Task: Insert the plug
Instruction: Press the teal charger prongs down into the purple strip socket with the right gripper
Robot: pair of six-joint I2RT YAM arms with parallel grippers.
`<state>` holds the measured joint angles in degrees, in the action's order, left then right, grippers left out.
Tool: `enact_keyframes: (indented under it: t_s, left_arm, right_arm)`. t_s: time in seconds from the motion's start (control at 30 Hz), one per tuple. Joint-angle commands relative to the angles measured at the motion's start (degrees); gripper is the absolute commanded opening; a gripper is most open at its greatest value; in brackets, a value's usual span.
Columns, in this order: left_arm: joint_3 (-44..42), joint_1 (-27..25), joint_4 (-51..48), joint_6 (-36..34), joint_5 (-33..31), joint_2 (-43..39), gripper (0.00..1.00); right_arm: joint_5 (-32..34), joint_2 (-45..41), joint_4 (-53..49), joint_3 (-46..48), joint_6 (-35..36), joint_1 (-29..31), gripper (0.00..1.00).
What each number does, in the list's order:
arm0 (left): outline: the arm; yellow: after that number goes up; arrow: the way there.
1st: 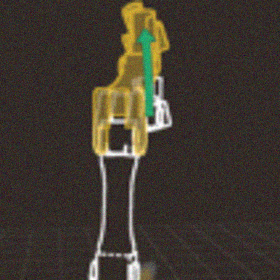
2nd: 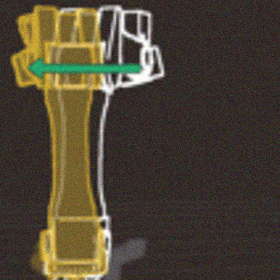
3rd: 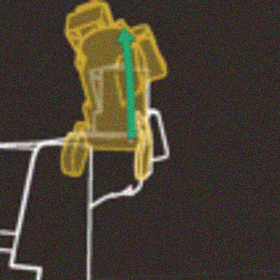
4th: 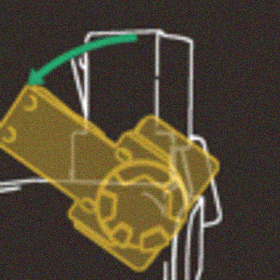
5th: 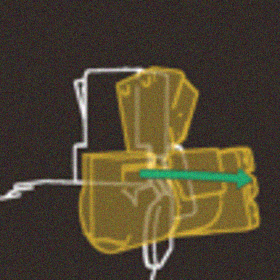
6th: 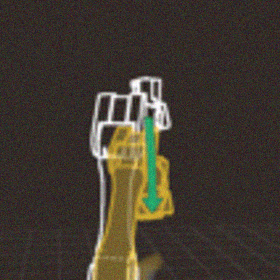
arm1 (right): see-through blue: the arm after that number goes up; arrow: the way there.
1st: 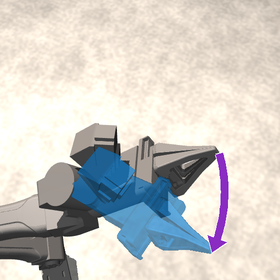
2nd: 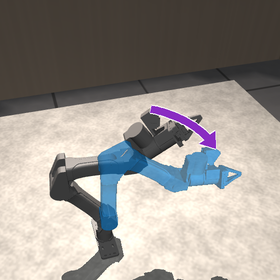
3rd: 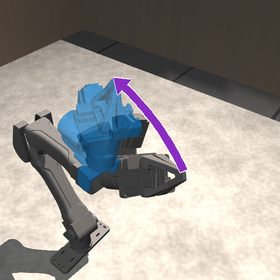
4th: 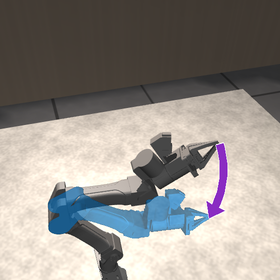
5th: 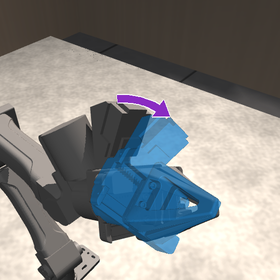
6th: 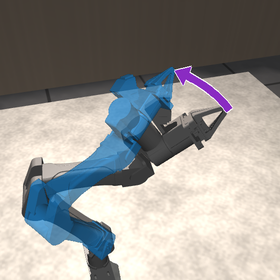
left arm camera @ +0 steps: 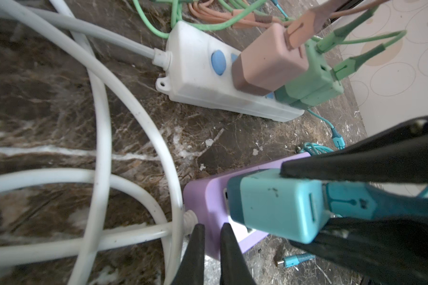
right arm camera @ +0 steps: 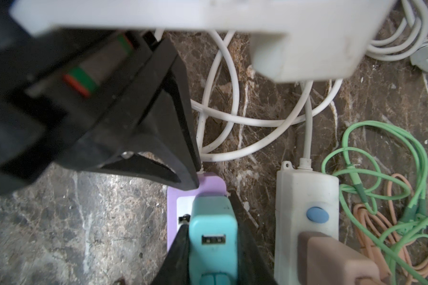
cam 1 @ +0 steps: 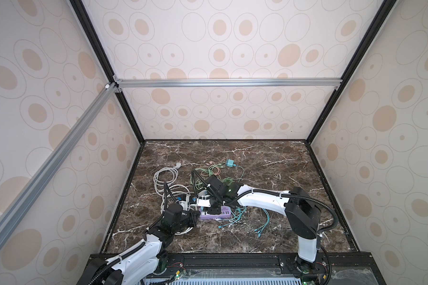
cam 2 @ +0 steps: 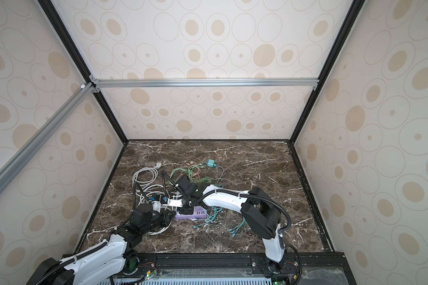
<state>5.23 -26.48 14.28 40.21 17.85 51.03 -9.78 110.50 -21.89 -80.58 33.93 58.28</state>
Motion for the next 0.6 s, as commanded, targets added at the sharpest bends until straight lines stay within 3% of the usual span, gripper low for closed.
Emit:
enact_keyframes:
  t_s: [0.0, 0.57]
  left_arm:
    - [0.13, -0.15, -0.67, -1.1, -1.02, -0.77, 0.14]
    - [-0.4, -0.15, -1.61, -1.32, -1.64, -2.75, 0.13]
  right_arm:
    - [0.59, 1.38, -2.81, -0.81, 1.16, 0.09, 0.0]
    - [1.78, 4.24, -3.5, -0.35, 1.4, 0.13, 0.0]
